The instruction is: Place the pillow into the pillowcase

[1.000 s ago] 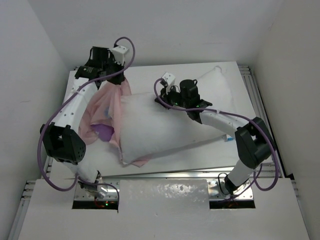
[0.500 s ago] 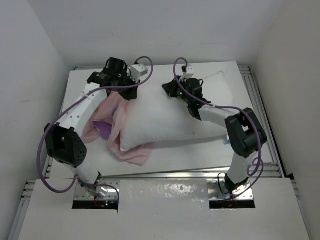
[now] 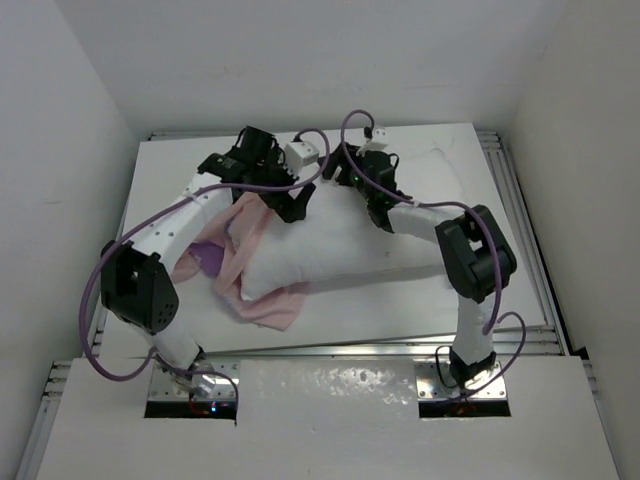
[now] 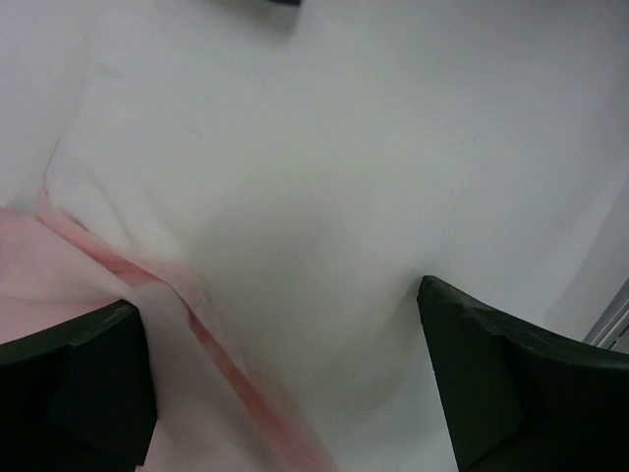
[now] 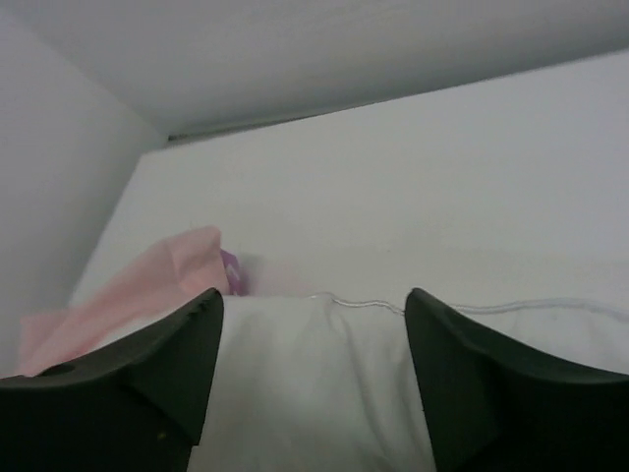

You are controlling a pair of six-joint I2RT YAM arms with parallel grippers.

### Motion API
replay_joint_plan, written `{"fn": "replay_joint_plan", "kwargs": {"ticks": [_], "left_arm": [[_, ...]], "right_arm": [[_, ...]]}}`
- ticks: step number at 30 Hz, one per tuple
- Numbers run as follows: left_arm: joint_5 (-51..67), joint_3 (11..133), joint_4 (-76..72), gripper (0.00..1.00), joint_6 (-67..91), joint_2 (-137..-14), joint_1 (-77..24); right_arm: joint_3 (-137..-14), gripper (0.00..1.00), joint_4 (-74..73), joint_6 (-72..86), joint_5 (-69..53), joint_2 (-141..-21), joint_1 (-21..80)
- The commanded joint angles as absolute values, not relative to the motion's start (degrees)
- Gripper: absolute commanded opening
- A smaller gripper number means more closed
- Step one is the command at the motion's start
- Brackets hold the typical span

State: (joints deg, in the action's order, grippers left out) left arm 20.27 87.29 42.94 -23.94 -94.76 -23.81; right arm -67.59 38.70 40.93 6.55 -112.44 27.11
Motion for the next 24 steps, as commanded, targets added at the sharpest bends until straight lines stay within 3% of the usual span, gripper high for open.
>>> {"fn": "replay_joint_plan", "kwargs": {"ticks": [1,4,8,11,12,14,15,16,17,21,24], "left_arm": [[22.8,88.9,43.2,1.0,-22.3,-87.5,-21.2],[18.8,88.8,47.1,1.0,-23.0,-80.3,-17.9],[11.3,82.0,52.5,1.0,-24.7,-73.8,-17.5],[9.2,72.5,54.0,1.0,-25.4,-68.0,-17.4],[8.5,68.9,54.1,1.0,-26.1,-65.3,-17.4],[6.2,62.9,54.0,0.93,-28.8,-62.7,-17.5],[5.4,60.8,53.0,0.86,-30.6,-60.2,-17.3],[3.6,56.0,52.0,0.69,-30.8,-59.1,-17.4],[3.5,53.9,51.2,0.63,-31.2,-57.3,-17.3],[2.0,47.4,44.9,0.64,-27.9,-55.9,-17.1],[-1.2,43.3,39.9,0.7,-25.9,-55.5,-16.5]], "right_arm": [[-67.8,0.77,39.4,25.9,-9.4,-106.7,25.0],[-63.6,0.87,31.6,7.0,-16.3,-97.5,25.0],[-59.9,0.99,16.7,-7.0,-22.0,-88.3,25.2],[-57.6,0.99,8.8,-15.5,-25.2,-82.8,26.2],[-57.2,0.95,6.6,-20.4,-25.8,-80.8,27.8],[-55.9,0.76,0.2,-25.9,-24.8,-79.6,30.6],[-54.6,0.71,-2.2,-32.1,-20.7,-79.2,35.0],[-53.9,0.67,-4.0,-35.2,-18.0,-79.4,37.8],[-53.3,0.66,-4.5,-37.6,-15.4,-79.7,40.2],[-47.0,0.95,3.8,-39.8,-10.4,-80.6,48.9],[-42.6,0.99,11.5,-41.0,-10.5,-80.9,50.4]]}}
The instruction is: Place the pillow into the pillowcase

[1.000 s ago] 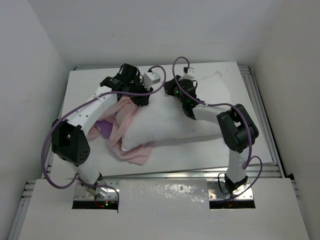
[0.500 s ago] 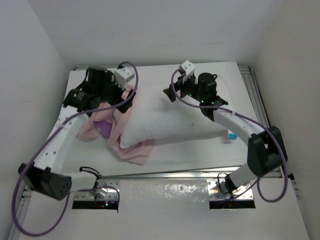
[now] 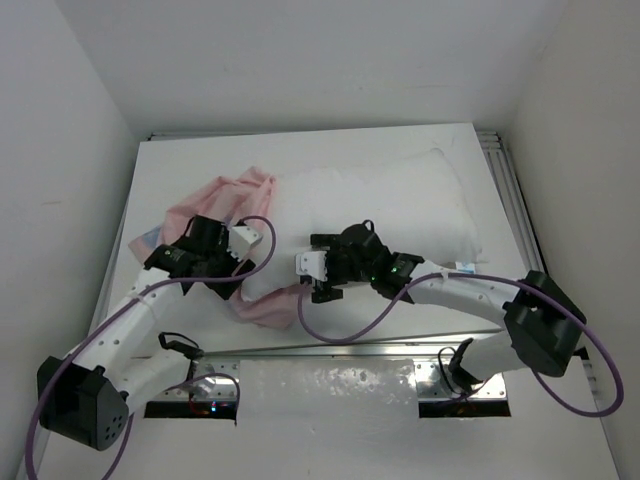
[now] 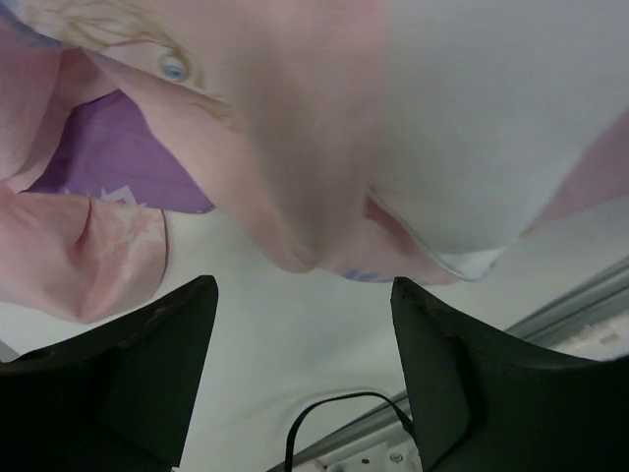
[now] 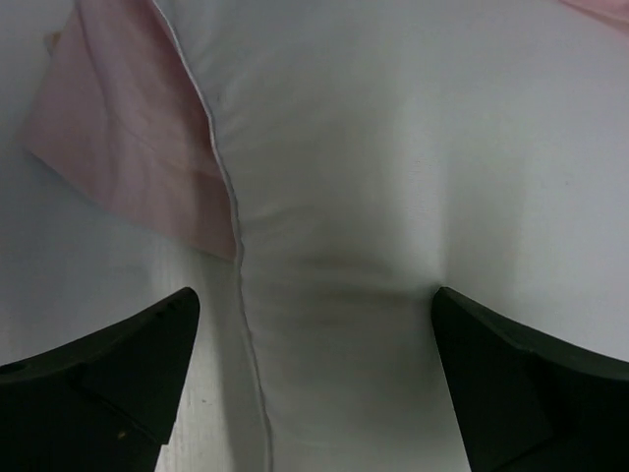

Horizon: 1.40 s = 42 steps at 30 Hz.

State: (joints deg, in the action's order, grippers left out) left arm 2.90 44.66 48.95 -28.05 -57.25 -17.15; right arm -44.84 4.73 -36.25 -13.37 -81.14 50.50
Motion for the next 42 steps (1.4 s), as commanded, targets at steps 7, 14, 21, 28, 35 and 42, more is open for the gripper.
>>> {"fn": "replay_joint_plan", "kwargs": {"ticks": [7,14,21,28,35,42], "left_arm": [[-6.7,38.9,31.2,0.69,-24.8,-61.4,-16.6],[-1.2,40.9,32.3,0.05,-26.3,-64.7,-16.7],[4.4,50.6,44.9,0.0,-29.0,-62.3,-16.7],[9.9,61.6,51.2,0.0,-33.4,-59.7,-16.8],[17.5,65.4,47.7,0.0,-28.1,-63.5,-17.1],[18.5,68.3,49.7,0.0,-26.5,-67.8,-18.9]], "right_arm": [[-39.5,0.99,25.0,-43.3,-0.6,-88.1,53.3],[-41.5,0.99,41.7,-43.6,15.6,-98.2,56.6],[-56.2,0.0,31.0,-31.3,23.5,-107.4,56.7],[-65.5,0.0,27.7,-11.8,17.2,-107.0,54.1],[-70.7,0.0,32.6,10.7,9.6,-108.9,50.1],[-68.7,0.0,46.9,36.5,9.3,-109.4,43.4]]}}
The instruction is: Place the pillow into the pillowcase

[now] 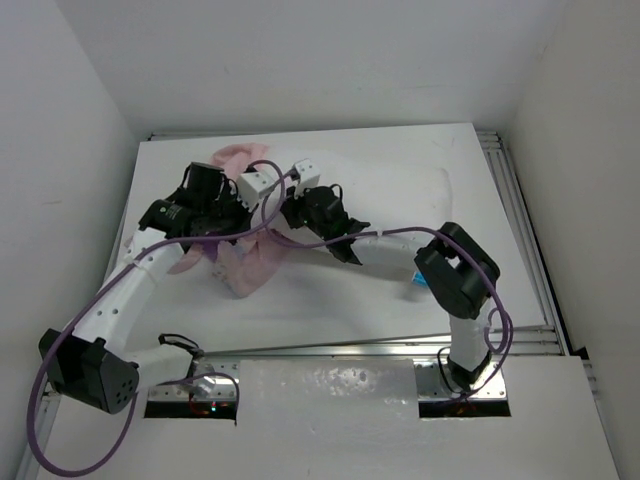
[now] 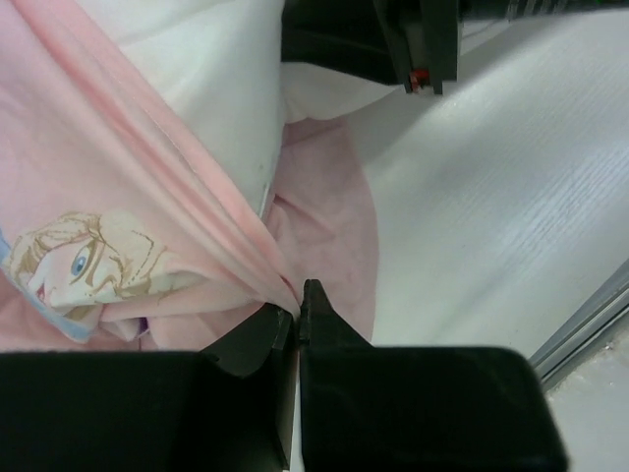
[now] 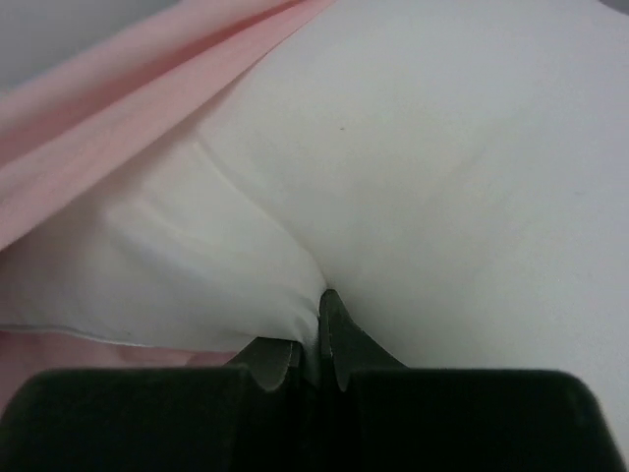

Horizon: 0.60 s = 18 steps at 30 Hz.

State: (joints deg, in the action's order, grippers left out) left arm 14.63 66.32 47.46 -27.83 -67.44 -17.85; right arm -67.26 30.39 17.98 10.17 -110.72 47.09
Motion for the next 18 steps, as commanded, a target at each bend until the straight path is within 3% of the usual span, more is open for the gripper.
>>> {"fn": "replay_joint_plan", "kwargs": {"ticks": [1,9,18], "left_arm": [[17.8,68.6,49.5,0.0,-26.5,-67.8,-18.9],[11.0,71.1,46.7,0.0,-27.2,-69.2,-18.5],[31.9,74.0,40.1,0.0,-18.2,-77.6,-20.2]], "right_arm": [[-67.5,0.0,50.5,36.4,10.7,-108.2,43.2],[-61.5,0.0,56.0,36.5,7.9,-101.3,41.1],[-67.0,0.0,57.1,44.7,5.8,-108.5,42.4]]}}
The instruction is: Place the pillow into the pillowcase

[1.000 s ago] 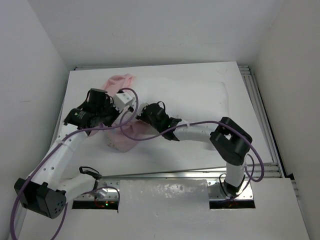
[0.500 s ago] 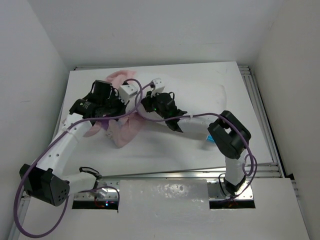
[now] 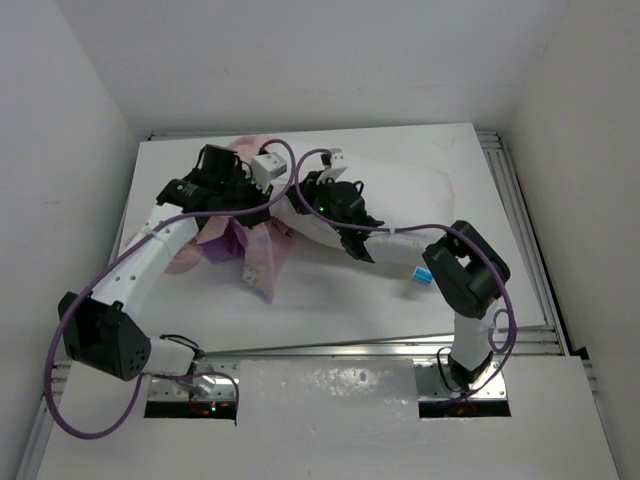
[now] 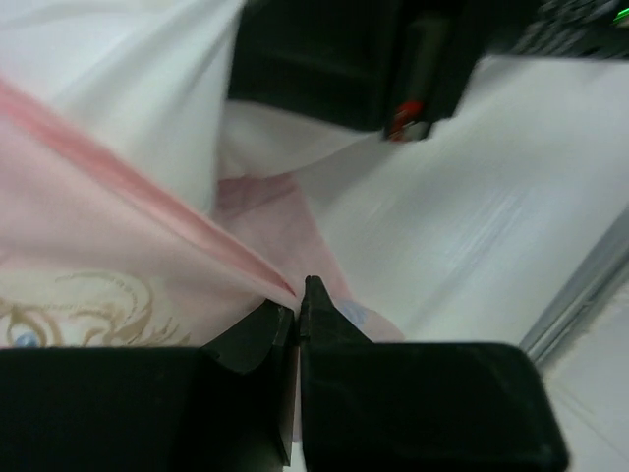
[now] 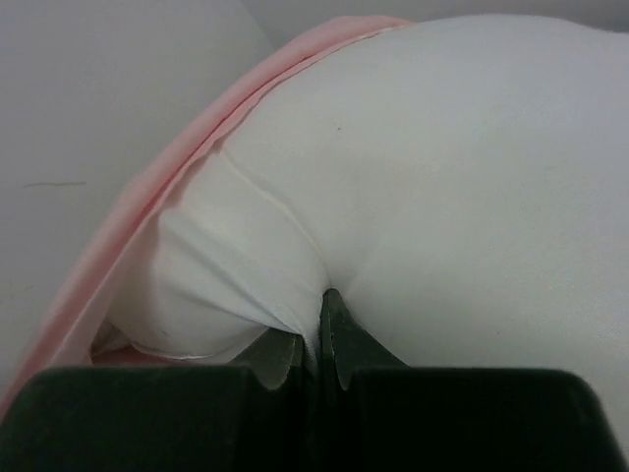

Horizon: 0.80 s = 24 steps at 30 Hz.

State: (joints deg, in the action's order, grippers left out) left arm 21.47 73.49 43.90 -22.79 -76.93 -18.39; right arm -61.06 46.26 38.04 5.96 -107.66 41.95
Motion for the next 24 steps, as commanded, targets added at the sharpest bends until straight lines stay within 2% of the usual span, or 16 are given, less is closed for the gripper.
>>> {"fn": "replay_joint_plan", "kwargs": {"ticks": [1,5,10,11,12,14,15,16,17,20,24], "left_arm": [[32.6,73.8,39.2,0.0,-17.3,-78.3,-20.7],[37.8,77.2,36.3,0.0,-14.6,-80.9,-21.6],[32.9,78.7,37.7,0.01,-19.2,-83.4,-22.8],[31.1,78.0,39.5,0.07,-20.5,-83.2,-22.8],[29.5,76.5,40.8,0.28,-22.9,-82.8,-22.8],[26.6,75.0,44.5,0.5,-25.6,-79.4,-22.6],[25.9,74.2,45.8,0.68,-27.5,-78.1,-22.6],[25.7,74.5,48.3,0.73,-27.9,-75.8,-22.6],[25.4,76.0,49.6,0.79,-28.0,-75.0,-22.6],[24.5,80.4,52.6,0.8,-27.6,-72.6,-22.1],[23.8,87.4,55.4,0.8,-27.2,-73.0,-21.0]], "right_arm": [[-67.6,0.0,56.3,45.0,5.5,-109.3,42.4],[-70.0,0.0,53.9,43.0,4.0,-115.2,44.0],[-69.8,0.0,55.7,43.3,1.0,-119.4,44.8],[-68.4,0.0,56.7,42.8,0.2,-119.4,44.6],[-67.3,0.0,57.1,42.1,-0.8,-118.9,44.2],[-63.3,0.11,56.6,38.9,-2.4,-115.9,43.5],[-61.6,0.2,56.1,37.6,-2.7,-114.6,43.4],[-60.2,0.37,55.6,34.7,-3.3,-113.4,43.2],[-58.0,0.44,55.0,33.2,-5.7,-111.1,43.2],[-55.9,0.61,47.8,28.7,-9.1,-106.5,43.1],[-55.4,0.68,37.6,23.0,-8.3,-100.3,42.4]]}}
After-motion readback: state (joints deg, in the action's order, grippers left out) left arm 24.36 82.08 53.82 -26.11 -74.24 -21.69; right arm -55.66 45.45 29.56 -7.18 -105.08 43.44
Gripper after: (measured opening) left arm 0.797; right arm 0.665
